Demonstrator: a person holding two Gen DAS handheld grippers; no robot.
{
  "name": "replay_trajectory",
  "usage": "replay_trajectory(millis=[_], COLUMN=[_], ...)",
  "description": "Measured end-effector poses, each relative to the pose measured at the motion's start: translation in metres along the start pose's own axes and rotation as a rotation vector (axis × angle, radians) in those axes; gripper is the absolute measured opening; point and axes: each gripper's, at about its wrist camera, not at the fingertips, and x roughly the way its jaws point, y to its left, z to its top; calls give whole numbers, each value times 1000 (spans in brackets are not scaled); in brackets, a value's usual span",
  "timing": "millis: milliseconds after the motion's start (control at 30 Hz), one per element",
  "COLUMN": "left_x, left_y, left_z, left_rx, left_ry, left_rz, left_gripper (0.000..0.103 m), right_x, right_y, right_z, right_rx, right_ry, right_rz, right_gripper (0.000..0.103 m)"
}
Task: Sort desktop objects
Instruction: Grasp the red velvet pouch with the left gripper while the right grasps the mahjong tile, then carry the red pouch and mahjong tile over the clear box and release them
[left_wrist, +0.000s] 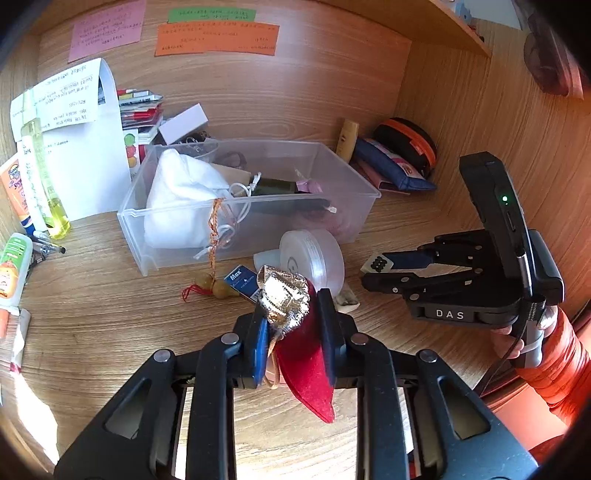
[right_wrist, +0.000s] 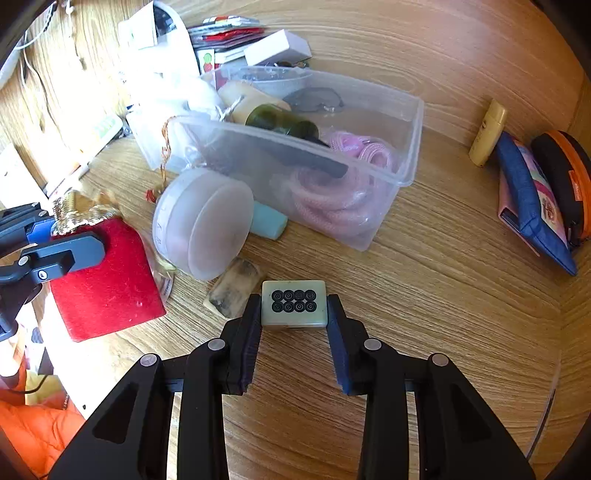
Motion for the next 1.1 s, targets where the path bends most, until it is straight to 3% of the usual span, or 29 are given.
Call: replay_trajectory(millis=[600, 1100], left_x=[-41, -31], left_y=[21, 43], left_z=[36, 101], left_rx=[-5, -1], left_ry=[-143, -222], left_rz=[57, 93], left_gripper=[23, 23], right_x=[-56, -54], right_y=[-2, -15], right_z=[24, 56], right_rx=[49, 89], right_ry=[-151, -181], right_rz=[-17, -27], right_gripper=[31, 31])
